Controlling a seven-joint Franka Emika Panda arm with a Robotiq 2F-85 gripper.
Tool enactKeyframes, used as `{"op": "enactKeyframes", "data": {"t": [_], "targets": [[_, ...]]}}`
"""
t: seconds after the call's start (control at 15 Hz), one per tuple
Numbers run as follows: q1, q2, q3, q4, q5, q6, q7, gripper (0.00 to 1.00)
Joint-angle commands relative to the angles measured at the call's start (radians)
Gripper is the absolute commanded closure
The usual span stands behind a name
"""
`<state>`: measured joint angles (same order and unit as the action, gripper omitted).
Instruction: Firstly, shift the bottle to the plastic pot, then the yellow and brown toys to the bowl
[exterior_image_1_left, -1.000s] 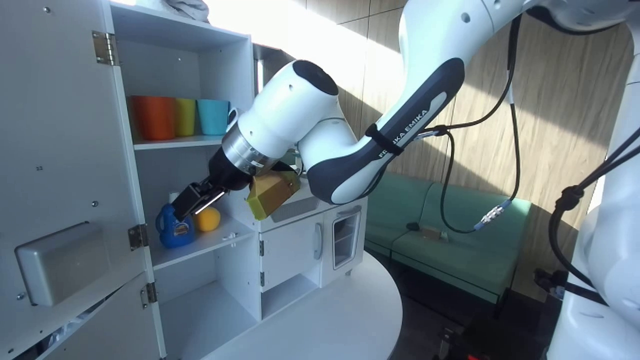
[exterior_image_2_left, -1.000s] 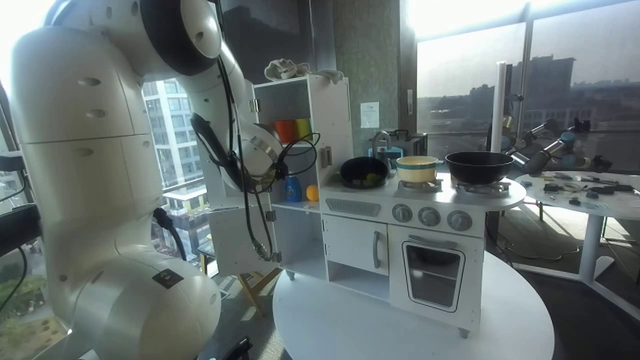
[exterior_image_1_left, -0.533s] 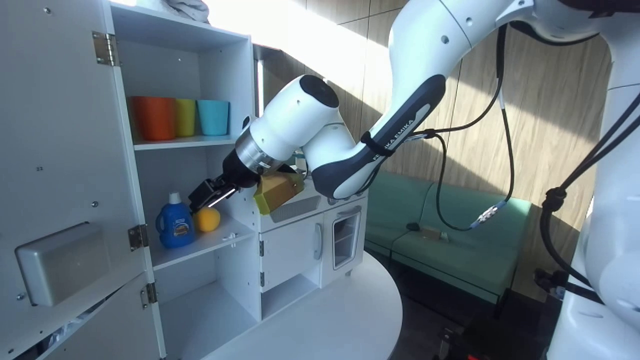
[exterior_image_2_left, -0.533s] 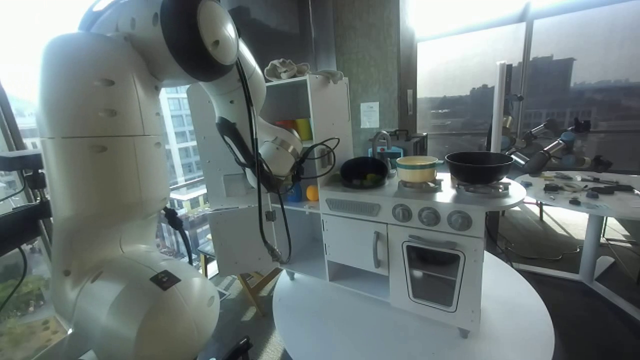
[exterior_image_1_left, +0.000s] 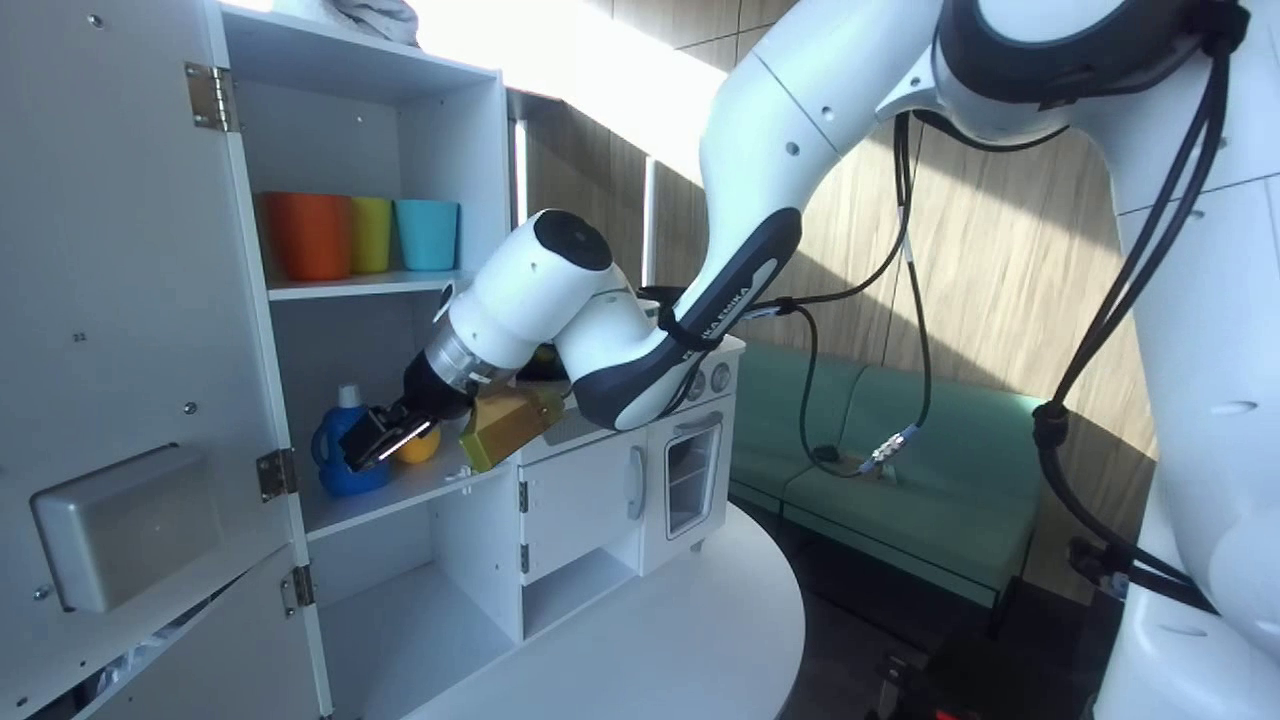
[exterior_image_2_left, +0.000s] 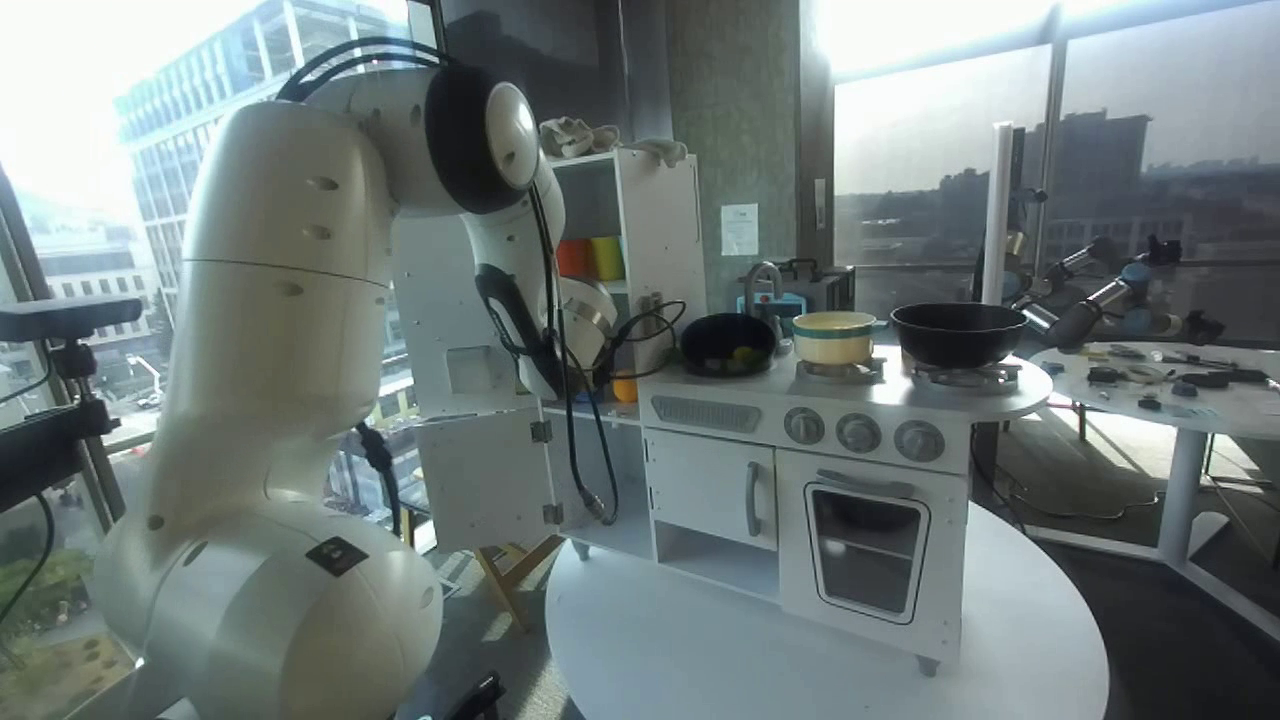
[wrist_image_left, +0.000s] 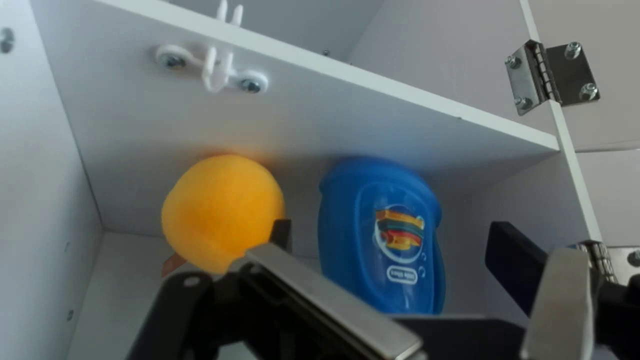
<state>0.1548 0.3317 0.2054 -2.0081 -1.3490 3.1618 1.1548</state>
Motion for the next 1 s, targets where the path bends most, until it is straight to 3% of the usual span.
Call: {"op": "enactKeyframes", "data": {"t": [0.0,0.4,0.93], "targets": [[0.049,0.092,-0.015,0.115,-0.054,-0.033,0.024,0.00],[0.100,0.134,-0.017,0.205,-0.140,-0.100,0.040,0.00],[0.097,0.136,-0.028,0.253,-0.274,-0.147,0.129,0.00]]}}
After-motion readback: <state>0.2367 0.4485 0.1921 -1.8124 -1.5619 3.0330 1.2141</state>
